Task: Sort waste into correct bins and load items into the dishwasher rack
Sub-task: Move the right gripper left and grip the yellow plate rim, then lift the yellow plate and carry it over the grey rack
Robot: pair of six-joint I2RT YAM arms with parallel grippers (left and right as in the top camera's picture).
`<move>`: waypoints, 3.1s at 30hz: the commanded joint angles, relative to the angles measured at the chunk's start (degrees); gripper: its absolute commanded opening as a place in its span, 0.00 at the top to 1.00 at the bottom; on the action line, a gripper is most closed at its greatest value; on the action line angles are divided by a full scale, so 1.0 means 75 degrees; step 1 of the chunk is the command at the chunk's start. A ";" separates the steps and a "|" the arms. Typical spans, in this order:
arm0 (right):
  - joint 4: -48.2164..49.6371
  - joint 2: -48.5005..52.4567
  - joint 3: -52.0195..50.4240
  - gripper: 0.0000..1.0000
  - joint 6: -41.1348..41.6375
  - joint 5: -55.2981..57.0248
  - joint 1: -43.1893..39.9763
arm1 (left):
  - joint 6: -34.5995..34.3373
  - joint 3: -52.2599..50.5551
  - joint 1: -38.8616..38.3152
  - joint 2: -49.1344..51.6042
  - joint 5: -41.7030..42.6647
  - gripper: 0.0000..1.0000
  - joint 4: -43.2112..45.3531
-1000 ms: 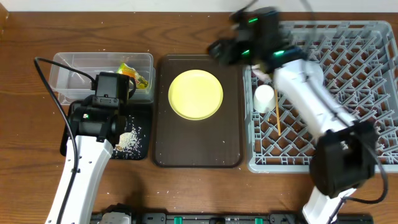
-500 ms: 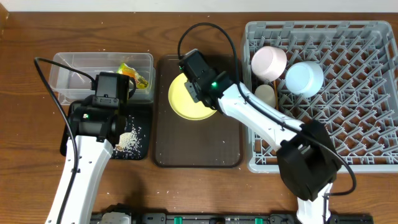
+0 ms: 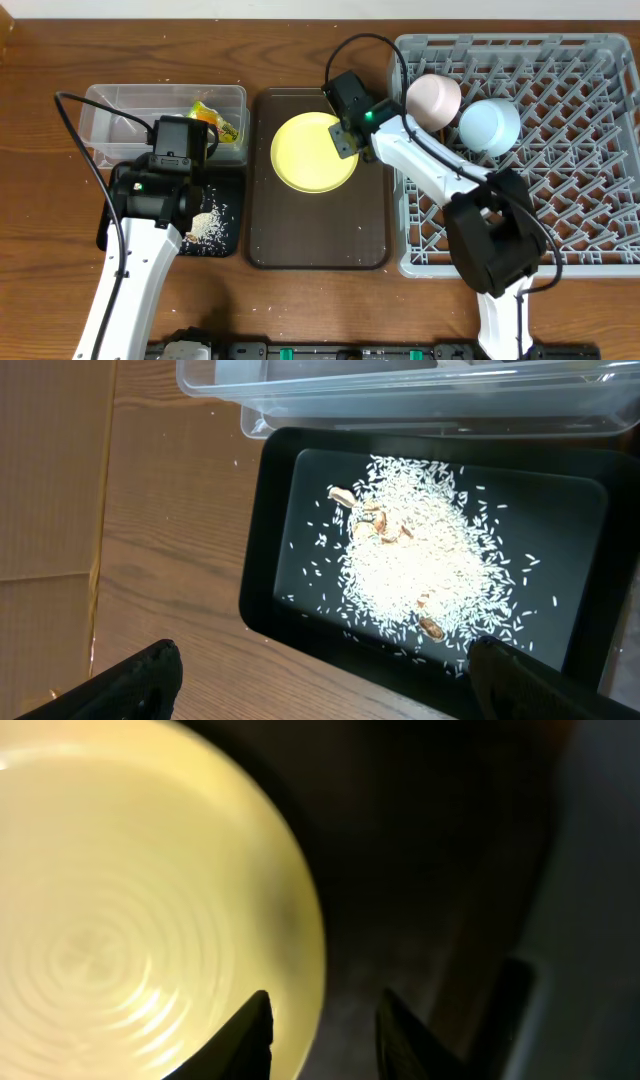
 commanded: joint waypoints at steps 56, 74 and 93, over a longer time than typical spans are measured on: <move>-0.4438 -0.4634 0.0166 0.98 -0.0411 0.5890 -0.1647 | 0.0047 0.0070 0.0032 0.0009 -0.0096 0.06 -0.0015; -0.4354 -0.2859 0.0157 0.99 -0.0647 0.6508 -0.1827 | 0.0047 0.0070 0.0032 0.0009 -0.0096 0.06 -0.0015; -0.3608 -0.2769 0.0154 0.99 -0.2206 0.6499 -0.1760 | 0.0047 0.0070 0.0032 0.0009 -0.0096 0.06 -0.0015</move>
